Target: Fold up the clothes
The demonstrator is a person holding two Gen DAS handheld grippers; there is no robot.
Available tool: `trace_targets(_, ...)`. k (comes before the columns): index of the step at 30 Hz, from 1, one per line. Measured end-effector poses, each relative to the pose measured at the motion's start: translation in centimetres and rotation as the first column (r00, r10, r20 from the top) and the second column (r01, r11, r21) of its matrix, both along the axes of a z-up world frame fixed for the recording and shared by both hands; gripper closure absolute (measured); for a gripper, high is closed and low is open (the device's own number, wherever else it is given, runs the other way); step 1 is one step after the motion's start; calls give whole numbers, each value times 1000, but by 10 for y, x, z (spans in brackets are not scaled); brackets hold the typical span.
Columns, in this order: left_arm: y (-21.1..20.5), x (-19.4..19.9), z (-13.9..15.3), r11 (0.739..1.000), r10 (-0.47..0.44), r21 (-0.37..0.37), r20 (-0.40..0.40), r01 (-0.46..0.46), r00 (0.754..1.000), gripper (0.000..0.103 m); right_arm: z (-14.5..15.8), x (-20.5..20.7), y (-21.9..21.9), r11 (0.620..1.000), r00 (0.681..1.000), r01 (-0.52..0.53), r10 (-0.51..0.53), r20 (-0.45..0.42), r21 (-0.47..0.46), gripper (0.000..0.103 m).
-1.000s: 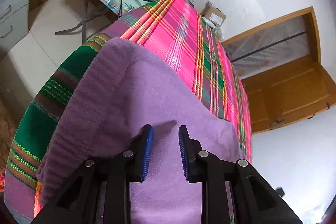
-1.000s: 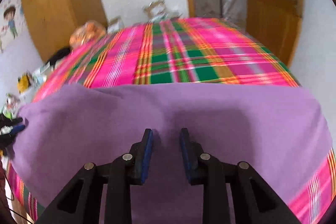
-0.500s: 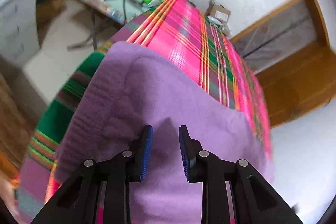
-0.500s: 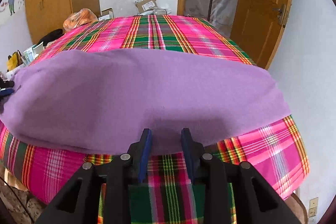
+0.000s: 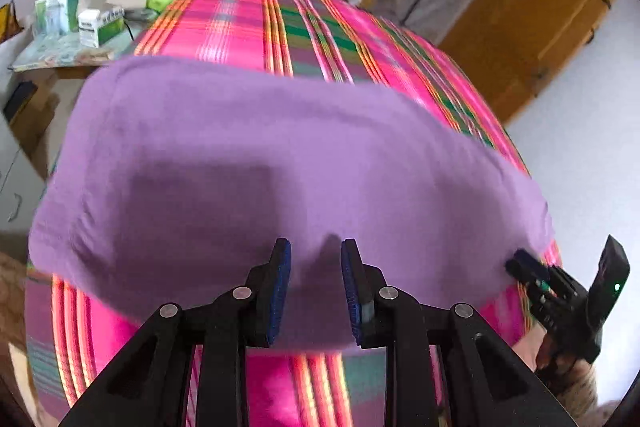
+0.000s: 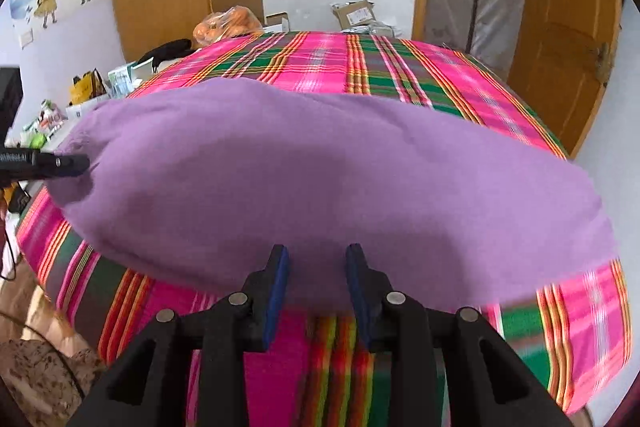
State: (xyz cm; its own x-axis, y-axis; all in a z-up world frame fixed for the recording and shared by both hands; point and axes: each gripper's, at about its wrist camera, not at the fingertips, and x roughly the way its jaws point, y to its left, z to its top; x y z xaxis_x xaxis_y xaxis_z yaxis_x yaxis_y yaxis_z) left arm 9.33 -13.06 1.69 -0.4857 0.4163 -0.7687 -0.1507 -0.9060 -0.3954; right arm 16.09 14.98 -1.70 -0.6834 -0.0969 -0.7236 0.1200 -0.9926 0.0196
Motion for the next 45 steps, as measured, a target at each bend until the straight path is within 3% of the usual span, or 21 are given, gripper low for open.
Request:
trace_targets(6,-11,25,-8,1000,-19,15,-16,19,1000,76,4,9,0,1000,1000,1,-1,9,15,72)
trace_targets(11,-6,21,4,999,-20,37,-36,22,999,76,22,-4,-31,993,991,-116,114,-64,-25,72)
trace_targets(13,4,17,11,997,-46,65,-79,51,996,76,19,-19,-51,985,984,-173,172,-39,-26,72)
trace_targets(16,17,14,13,996,-82,22,-91,85,992,76,12,-31,-67,976,978,-207,207,-2,-72,72)
trace_targets(21,24,17,-8,993,-118,-3,-27,118,993,76,-2,-24,-75,968,970,-239,241,28,-72,71)
trace_targets(28,8,34,-15,993,-109,43,-39,111,993,77,1,-8,-81,964,964,-261,263,40,-38,69)
trace_targets(33,5,38,-14,993,-96,59,-32,98,995,77,18,-20,-96,947,950,-313,311,-36,-72,69)
trace_targets(37,3,41,-12,994,-95,55,-29,97,995,76,3,-43,-121,935,937,-344,348,39,-85,69)
trace_targets(42,-9,41,-15,991,-82,106,-8,82,997,77,0,-26,-135,907,907,-416,419,50,-65,68)
trace_targets(45,-7,40,-11,994,-69,86,3,68,998,76,3,-19,-134,899,899,-431,435,54,-74,68)
